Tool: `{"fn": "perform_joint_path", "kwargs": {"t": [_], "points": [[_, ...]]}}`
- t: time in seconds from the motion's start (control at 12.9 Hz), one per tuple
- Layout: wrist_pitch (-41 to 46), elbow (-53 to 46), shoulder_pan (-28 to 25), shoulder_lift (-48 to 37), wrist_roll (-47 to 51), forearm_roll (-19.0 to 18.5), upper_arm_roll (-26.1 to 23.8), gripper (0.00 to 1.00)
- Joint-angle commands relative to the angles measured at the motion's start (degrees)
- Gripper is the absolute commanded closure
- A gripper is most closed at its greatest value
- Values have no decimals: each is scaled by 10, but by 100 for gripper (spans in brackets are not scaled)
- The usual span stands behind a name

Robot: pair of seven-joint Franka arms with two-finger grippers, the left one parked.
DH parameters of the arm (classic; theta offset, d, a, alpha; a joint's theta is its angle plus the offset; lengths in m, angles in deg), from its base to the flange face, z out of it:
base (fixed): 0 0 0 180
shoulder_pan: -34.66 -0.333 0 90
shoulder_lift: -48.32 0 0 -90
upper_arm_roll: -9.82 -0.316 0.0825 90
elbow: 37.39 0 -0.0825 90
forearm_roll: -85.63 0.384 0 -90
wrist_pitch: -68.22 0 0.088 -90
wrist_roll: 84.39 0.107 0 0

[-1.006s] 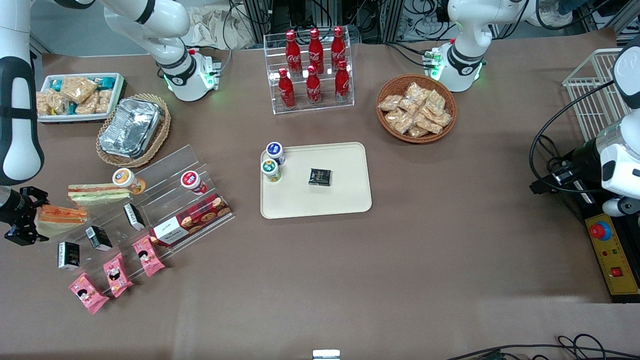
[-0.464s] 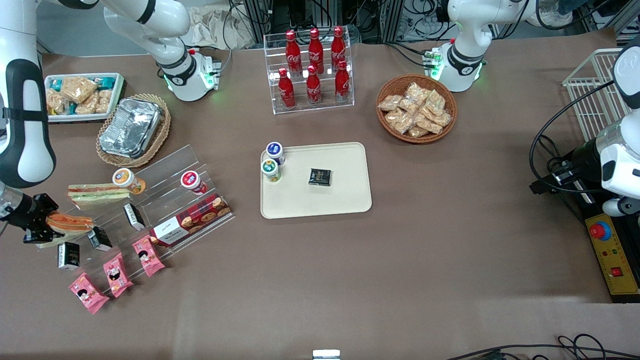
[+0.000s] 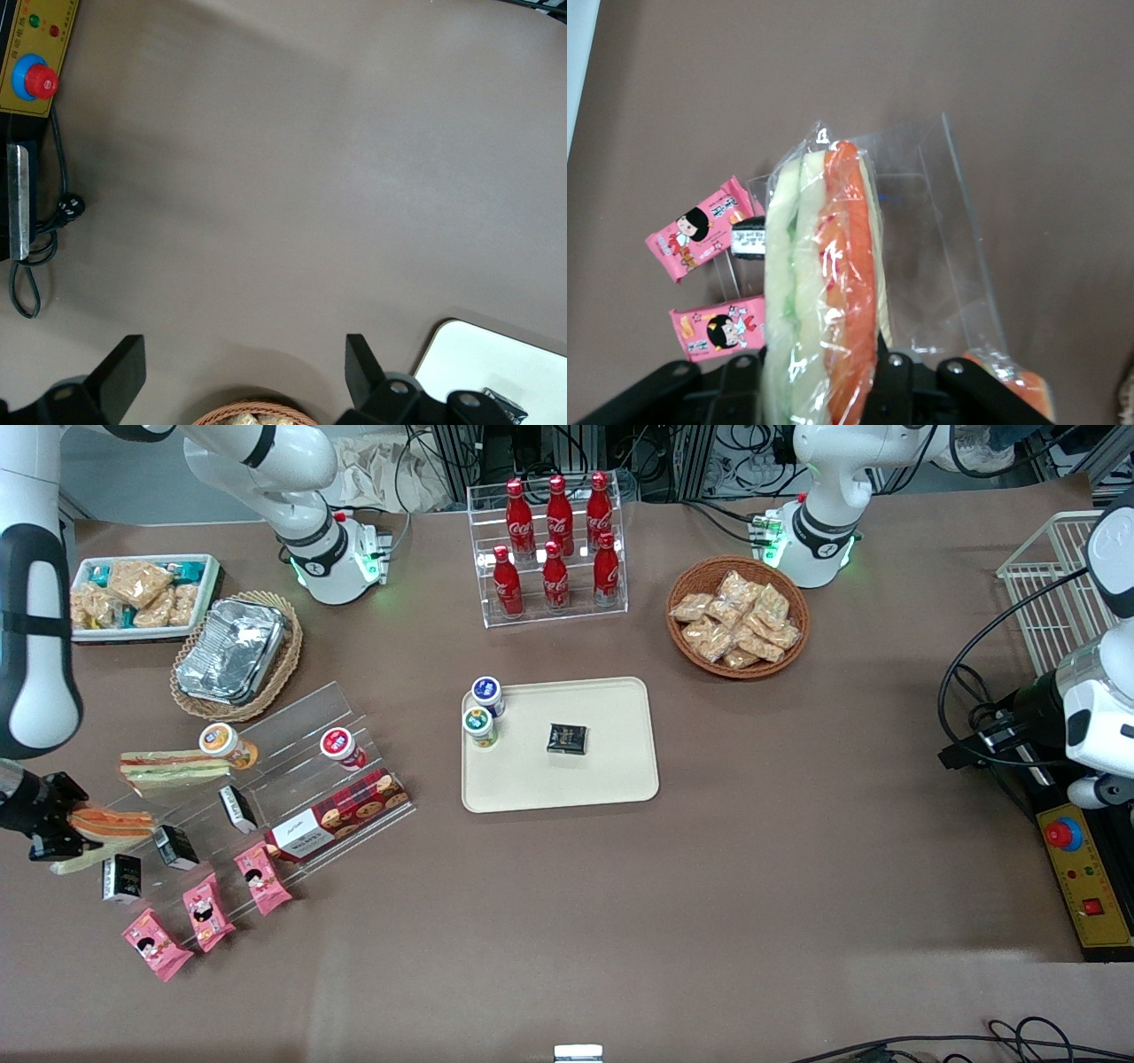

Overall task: Place sandwich on tray
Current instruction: 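Close the right gripper on the sandwich and lift it from the rack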

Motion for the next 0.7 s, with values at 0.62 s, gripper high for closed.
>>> {"fn": "perform_joint_path", "kwargs": {"t": [0.62], "points": [[255,-188,-68,-26,131,28,-4,100]]}}
